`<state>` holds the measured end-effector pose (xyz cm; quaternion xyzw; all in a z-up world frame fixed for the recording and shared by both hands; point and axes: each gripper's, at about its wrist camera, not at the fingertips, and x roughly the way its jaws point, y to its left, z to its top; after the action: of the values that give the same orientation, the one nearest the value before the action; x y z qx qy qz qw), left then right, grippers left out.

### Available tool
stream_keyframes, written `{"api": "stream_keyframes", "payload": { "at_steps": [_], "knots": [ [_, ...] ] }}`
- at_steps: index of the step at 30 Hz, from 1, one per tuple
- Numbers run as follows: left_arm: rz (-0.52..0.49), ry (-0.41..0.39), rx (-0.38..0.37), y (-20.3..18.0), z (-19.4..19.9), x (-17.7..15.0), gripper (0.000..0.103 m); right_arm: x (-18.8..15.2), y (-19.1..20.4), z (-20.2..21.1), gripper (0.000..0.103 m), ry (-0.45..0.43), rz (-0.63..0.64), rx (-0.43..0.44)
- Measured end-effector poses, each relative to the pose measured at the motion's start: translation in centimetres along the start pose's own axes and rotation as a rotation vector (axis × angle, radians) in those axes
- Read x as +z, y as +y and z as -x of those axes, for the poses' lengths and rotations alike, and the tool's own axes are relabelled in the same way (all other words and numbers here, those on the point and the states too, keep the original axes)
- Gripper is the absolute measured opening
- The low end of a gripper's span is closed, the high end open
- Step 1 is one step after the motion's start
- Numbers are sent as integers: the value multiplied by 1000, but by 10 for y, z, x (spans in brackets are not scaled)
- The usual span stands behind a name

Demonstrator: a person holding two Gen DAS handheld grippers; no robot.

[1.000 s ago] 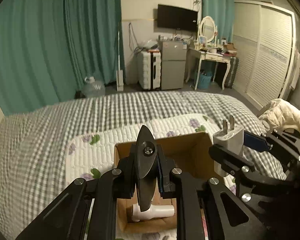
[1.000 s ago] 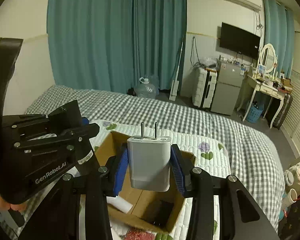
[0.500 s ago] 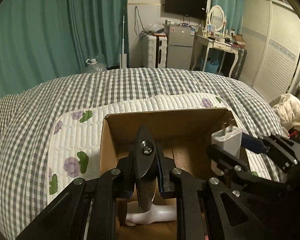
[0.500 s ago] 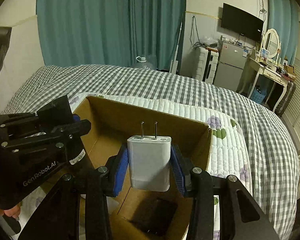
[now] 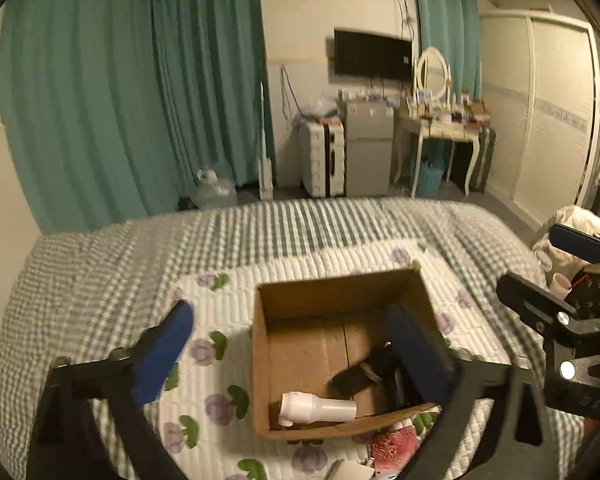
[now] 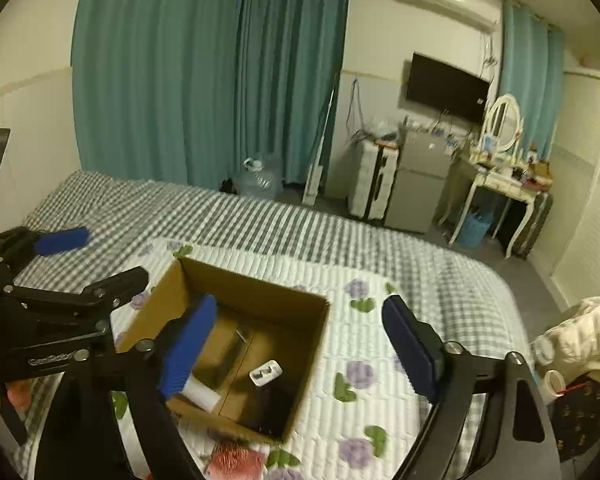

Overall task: Organize rigid objects
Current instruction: 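Lower the remote and white charger into the box and release both, then grasp the red-capped bottle with the right gripper while the left grasps the white square box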

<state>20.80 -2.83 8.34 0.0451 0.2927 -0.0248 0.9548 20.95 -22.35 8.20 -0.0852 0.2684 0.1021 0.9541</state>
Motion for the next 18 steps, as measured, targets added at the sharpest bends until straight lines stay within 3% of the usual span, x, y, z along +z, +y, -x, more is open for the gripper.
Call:
{"api": "stream_keyframes", "payload": {
  "at_steps": [3,10,18],
  "knots": [
    [1,-21,-6,2,34,-2,103,-2,4,42,103,-25,26,-34],
    [8,-79,-5,13,97,-39,103,-28,18,106,103,-36,16,-69],
    [62,-43,23,35,100,-116,103,-98,50,103,103,36,-84,-44]
  ]
}}
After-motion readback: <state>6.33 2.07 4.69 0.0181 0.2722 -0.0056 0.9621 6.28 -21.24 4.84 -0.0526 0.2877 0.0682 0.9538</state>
